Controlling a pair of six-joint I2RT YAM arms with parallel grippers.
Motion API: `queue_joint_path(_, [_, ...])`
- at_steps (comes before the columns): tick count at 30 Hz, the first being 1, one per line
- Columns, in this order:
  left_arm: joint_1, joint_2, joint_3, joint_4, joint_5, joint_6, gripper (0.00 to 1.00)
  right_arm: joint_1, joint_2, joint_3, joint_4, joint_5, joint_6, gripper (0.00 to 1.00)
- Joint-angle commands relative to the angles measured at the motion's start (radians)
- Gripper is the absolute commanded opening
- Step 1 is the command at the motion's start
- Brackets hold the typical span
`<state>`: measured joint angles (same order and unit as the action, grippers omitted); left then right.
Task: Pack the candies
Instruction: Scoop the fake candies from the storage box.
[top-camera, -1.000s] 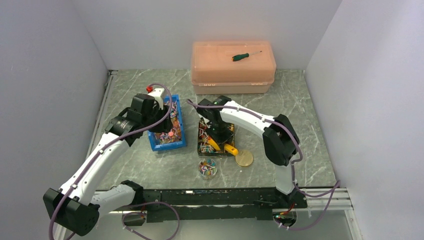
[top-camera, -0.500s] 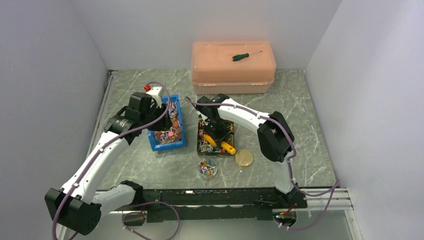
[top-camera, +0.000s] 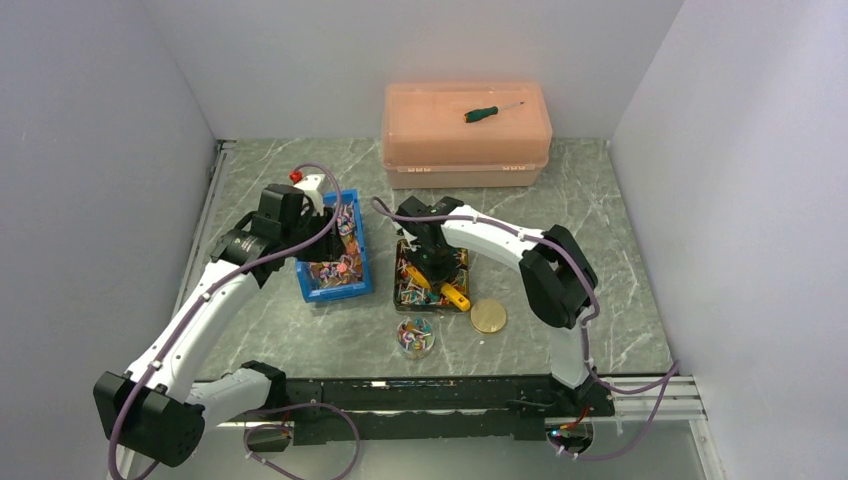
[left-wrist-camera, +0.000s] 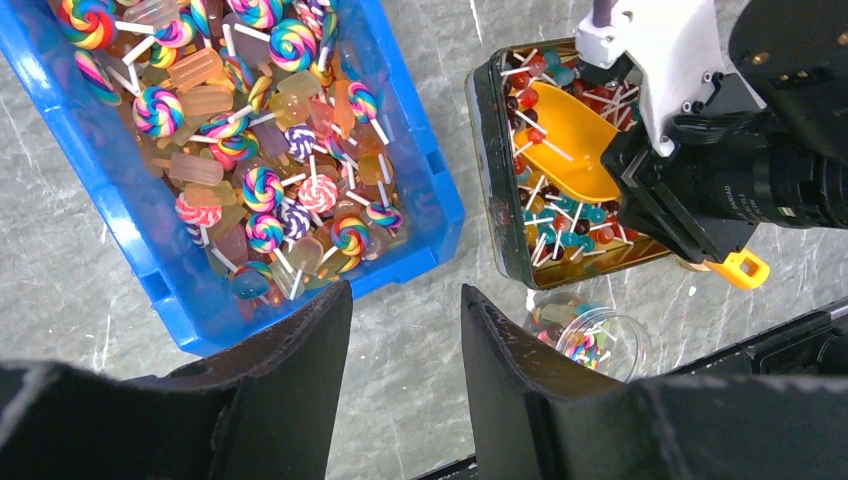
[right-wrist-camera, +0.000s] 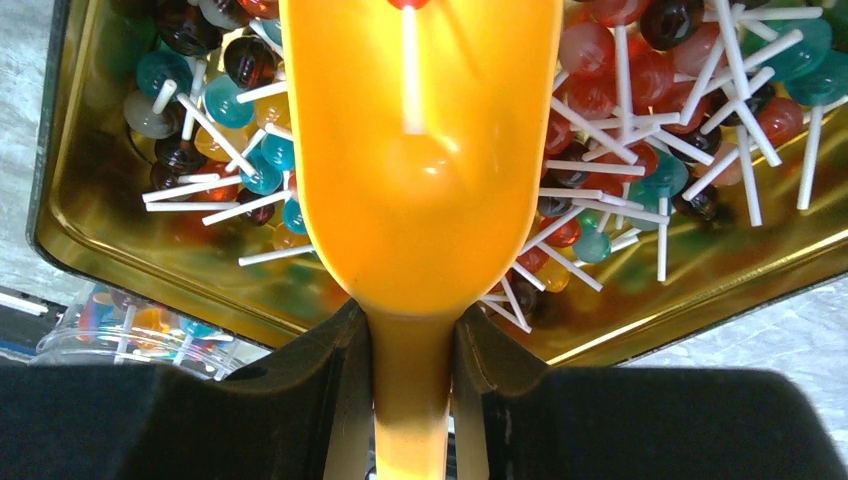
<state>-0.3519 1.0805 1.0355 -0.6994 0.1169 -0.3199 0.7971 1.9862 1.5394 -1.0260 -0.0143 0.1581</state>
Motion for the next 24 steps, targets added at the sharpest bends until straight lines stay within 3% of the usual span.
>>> queue_joint_path(1, [0.007,0.012,0.0,0.034,0.022,-0.008,0.49,-0.006,-0.09,-0.035,0.046,0.049,-0.007,0.0])
queue_joint_path(24, [0.019,0.032,0.0,0.034,-0.001,-0.009,0.48,0.024,-0.328,-0.233,0.096,0.074,0.02,0.0])
